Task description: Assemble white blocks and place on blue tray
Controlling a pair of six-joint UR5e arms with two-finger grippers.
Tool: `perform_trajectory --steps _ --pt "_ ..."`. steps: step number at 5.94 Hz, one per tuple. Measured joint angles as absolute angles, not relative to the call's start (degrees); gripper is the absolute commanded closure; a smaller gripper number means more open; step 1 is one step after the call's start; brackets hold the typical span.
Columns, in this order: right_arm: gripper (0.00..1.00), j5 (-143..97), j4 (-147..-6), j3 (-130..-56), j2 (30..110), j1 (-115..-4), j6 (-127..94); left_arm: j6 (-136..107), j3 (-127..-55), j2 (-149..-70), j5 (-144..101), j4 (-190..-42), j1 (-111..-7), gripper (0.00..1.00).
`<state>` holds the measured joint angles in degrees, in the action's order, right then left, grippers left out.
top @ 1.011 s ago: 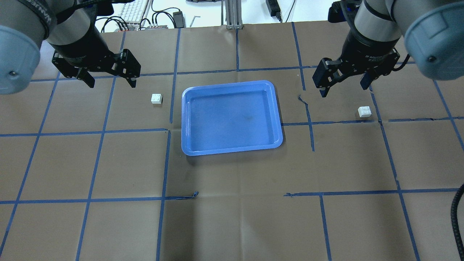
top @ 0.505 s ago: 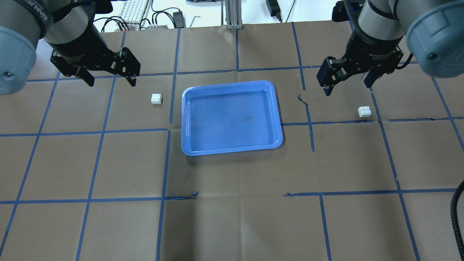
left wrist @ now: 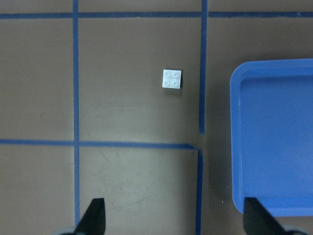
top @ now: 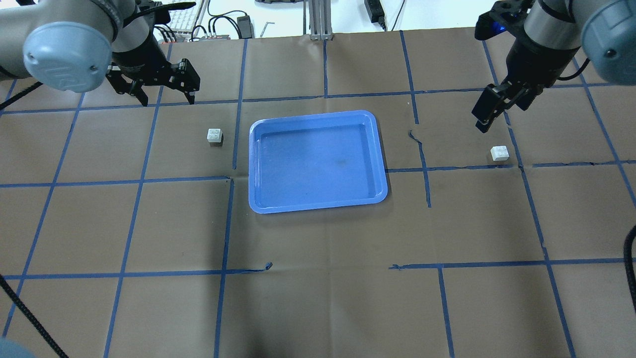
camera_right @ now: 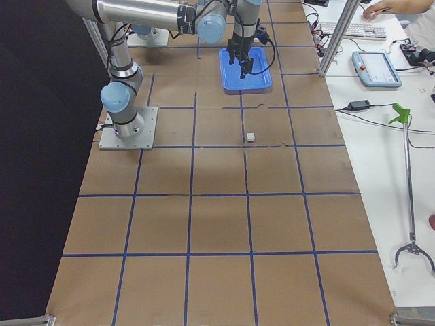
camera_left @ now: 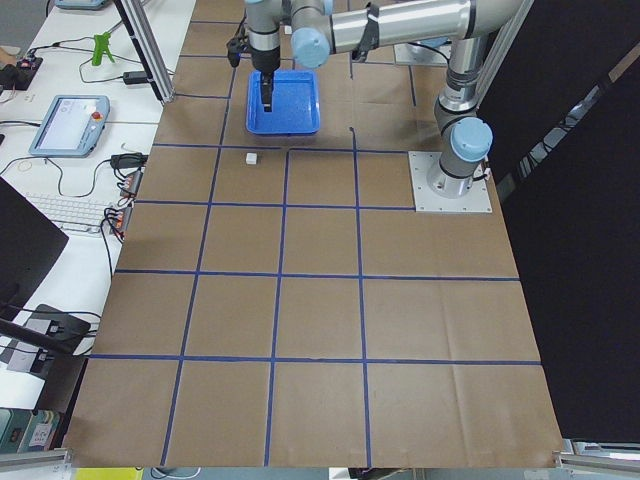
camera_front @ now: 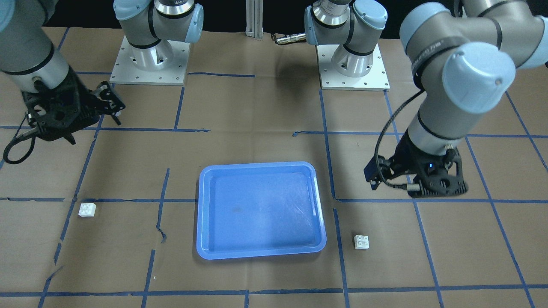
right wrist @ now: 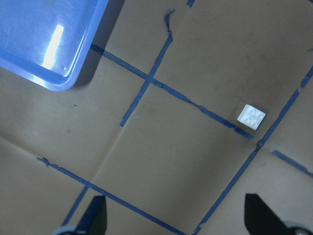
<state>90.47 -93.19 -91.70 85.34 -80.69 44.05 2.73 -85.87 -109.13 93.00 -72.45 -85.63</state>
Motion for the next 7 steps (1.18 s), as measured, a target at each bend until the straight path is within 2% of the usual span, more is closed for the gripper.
perform_trajectory --steps 2,4,5,6,7 --pt "0.00 90.2 -100.6 -91.7 81.2 -76.5 73.2 5.1 -85.8 -121.5 92.6 -60.0 -85.5 0.00" --pt "0.00 88.6 -104.3 -91.7 77.6 -74.3 98.5 9.1 -88.8 -125.7 92.1 -54.5 -85.5 0.01" --pt "0.00 84.4 -105.0 -91.8 75.8 -72.2 105.7 9.7 -90.3 -126.3 91.5 -53.4 -85.5 0.59" --pt "0.00 78.9 -105.3 -91.8 73.6 -69.7 111.3 10.1 -90.9 -126.3 91.2 -53.1 -85.5 0.85" --pt "0.00 74.0 -105.4 -91.8 71.0 -67.2 114.8 10.4 -90.9 -126.1 91.3 -53.0 -85.5 0.89"
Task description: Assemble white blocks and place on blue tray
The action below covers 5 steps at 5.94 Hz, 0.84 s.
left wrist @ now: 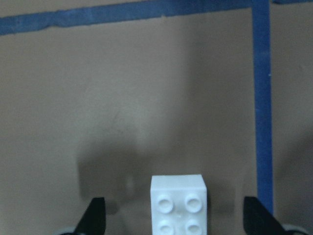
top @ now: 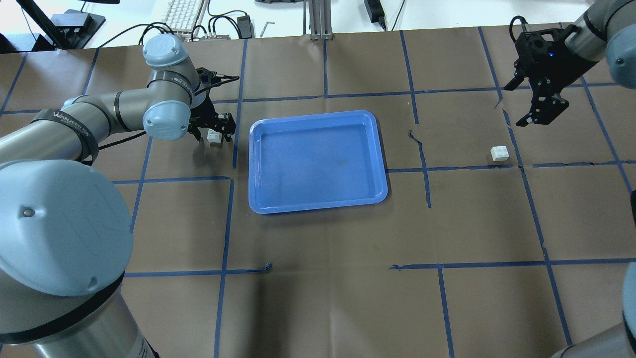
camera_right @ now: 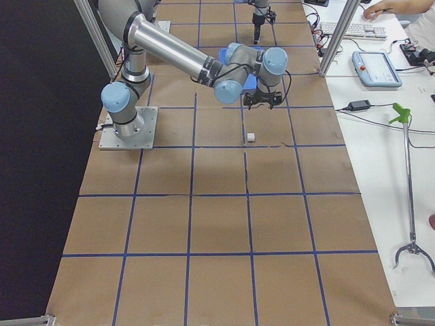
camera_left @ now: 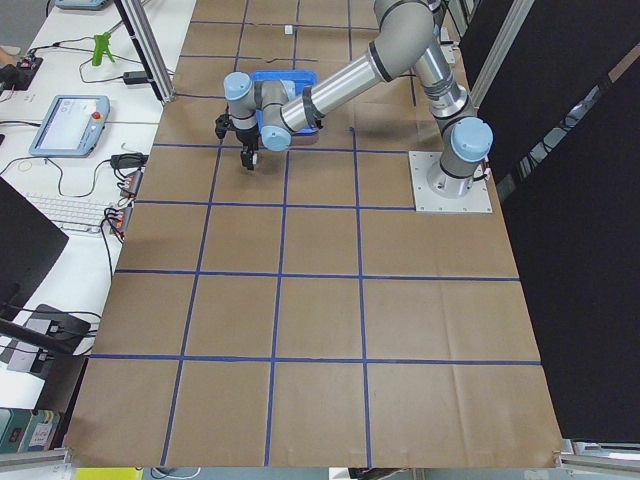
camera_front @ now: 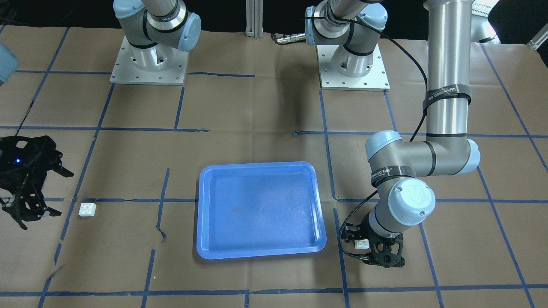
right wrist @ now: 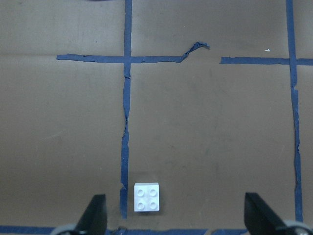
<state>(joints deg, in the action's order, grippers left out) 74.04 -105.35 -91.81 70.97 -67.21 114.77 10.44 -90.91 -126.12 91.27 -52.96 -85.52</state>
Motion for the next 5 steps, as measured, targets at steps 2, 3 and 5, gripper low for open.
perform_trajectory --steps 2,3,5 --pt "0.00 65.9 -105.4 -91.7 64.6 -62.3 118.5 10.6 -90.4 -125.5 91.3 -52.9 -85.5 0.89" --pt "0.00 63.3 -105.3 -91.7 61.3 -61.0 122.9 10.5 -90.9 -123.9 91.3 -53.2 -85.6 0.89" --pt "0.00 62.3 -104.7 -92.5 58.8 -59.9 130.5 8.1 -92.2 -119.0 91.5 -56.3 -89.2 0.89"
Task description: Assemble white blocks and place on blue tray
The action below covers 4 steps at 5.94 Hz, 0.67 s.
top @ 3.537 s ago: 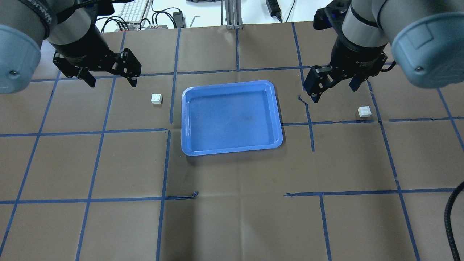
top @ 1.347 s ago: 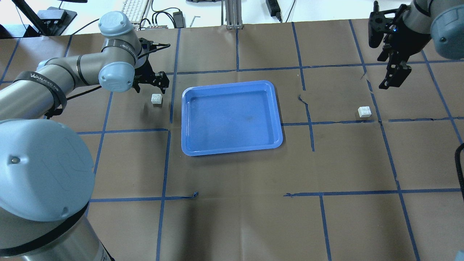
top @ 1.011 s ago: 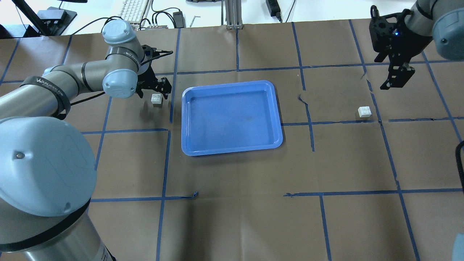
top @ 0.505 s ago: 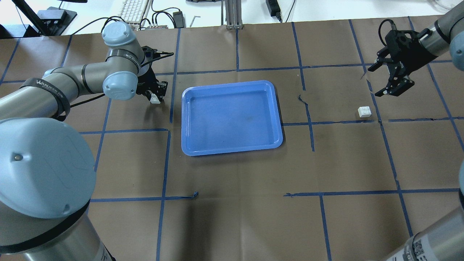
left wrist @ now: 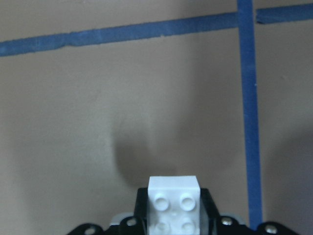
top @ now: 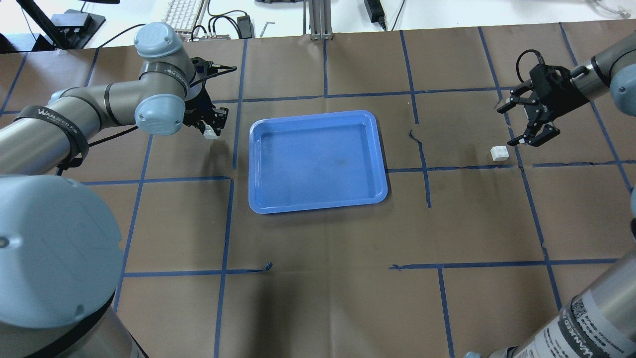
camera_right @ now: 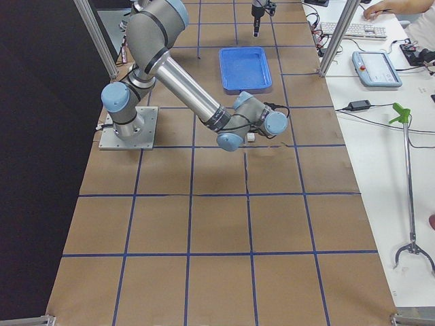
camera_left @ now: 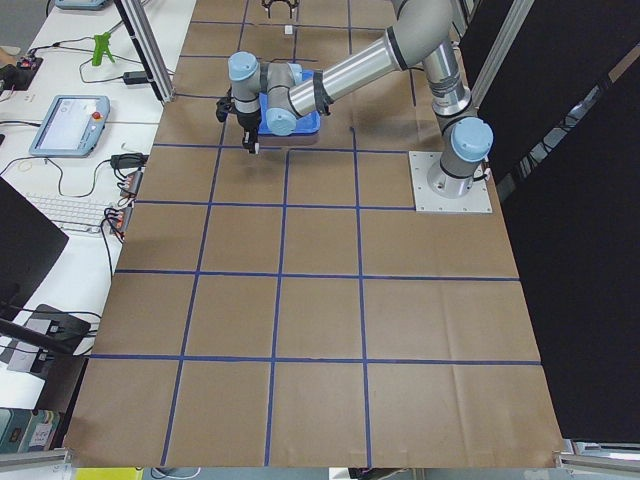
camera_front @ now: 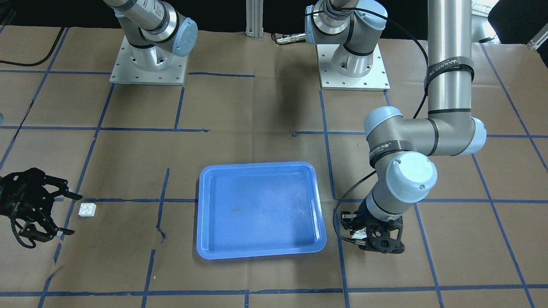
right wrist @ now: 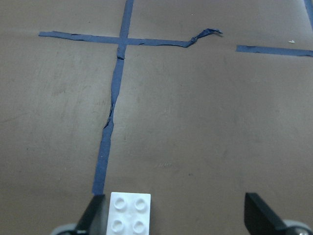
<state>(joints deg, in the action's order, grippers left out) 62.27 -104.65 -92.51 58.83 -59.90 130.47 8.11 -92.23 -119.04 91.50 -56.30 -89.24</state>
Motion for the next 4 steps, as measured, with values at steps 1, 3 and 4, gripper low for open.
perform_trajectory --steps 1,3,4 --pt "0.00 62.3 -104.6 -94.0 58.8 -58.7 131.4 1.9 -92.1 -117.9 91.7 -57.6 -94.4 0.89" --pt "0.00 62.0 -105.1 -97.0 58.7 -56.9 133.3 -7.3 -92.9 -117.6 91.8 -57.9 -103.4 0.88" --pt "0.00 62.0 -105.1 -97.6 58.6 -56.7 133.9 -0.9 -93.1 -118.0 91.7 -58.0 -105.7 0.88"
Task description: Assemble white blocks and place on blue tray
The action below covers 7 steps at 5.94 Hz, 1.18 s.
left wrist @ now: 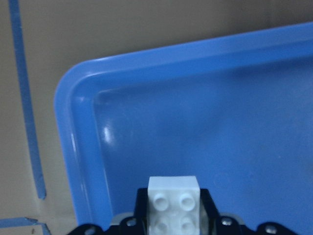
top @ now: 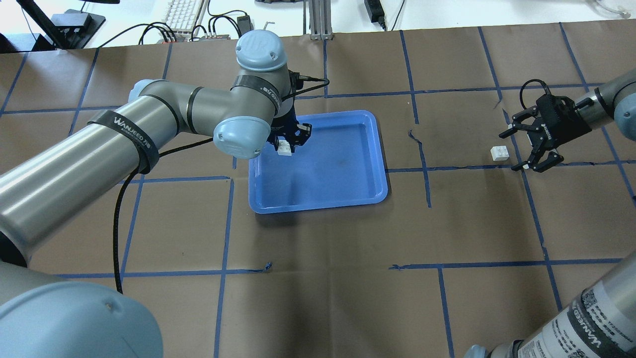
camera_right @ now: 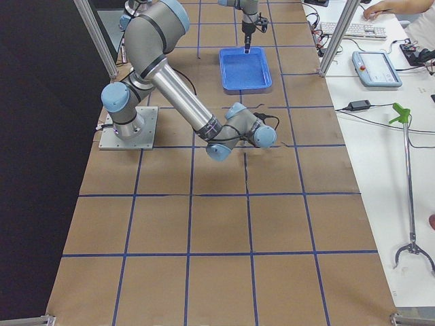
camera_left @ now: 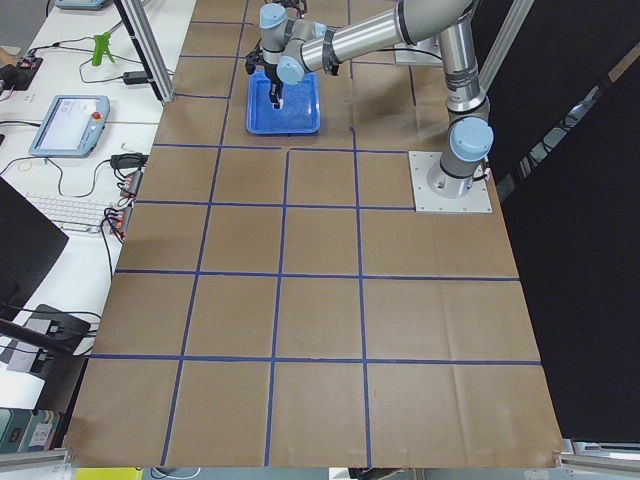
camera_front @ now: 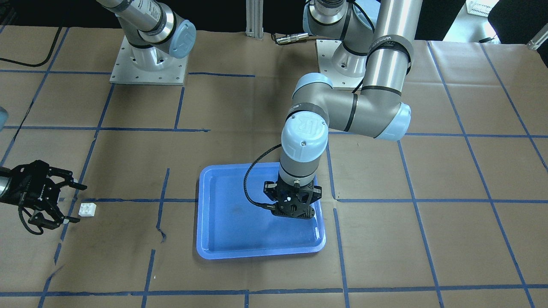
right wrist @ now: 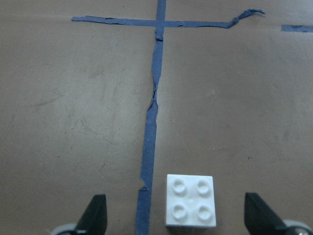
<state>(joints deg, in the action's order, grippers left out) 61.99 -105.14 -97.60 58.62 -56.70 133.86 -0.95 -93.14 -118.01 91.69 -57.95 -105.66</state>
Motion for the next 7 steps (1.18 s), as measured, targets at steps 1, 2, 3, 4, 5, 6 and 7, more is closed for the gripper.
perform_trajectory --steps 1,2,3,4,5,6,7 --pt "0.02 62.0 -105.6 -97.8 58.5 -56.7 134.0 13.0 -93.2 -118.2 91.7 -57.9 -107.3 0.85" --pt "0.19 61.9 -106.6 -97.9 58.3 -56.7 134.0 31.0 -93.4 -118.4 91.7 -57.6 -107.9 0.77" --pt "0.28 61.8 -107.2 -97.9 58.3 -56.7 133.9 47.2 -93.6 -118.8 91.6 -57.0 -108.2 0.69" --pt "0.29 61.7 -107.4 -97.9 58.4 -56.6 133.8 58.7 -93.8 -120.0 91.4 -55.2 -108.3 0.67" --pt "0.41 61.6 -107.4 -97.9 58.5 -56.7 133.7 65.3 -93.8 -121.9 91.2 -52.8 -108.3 0.64" --pt "0.55 61.5 -107.3 -97.9 58.5 -56.7 133.6 67.9 -94.2 -122.9 91.1 -51.5 -108.5 0.40" --pt "0.63 61.4 -107.3 -97.9 58.6 -56.7 133.7 68.7 -94.9 -123.1 91.2 -50.9 -108.6 0.01"
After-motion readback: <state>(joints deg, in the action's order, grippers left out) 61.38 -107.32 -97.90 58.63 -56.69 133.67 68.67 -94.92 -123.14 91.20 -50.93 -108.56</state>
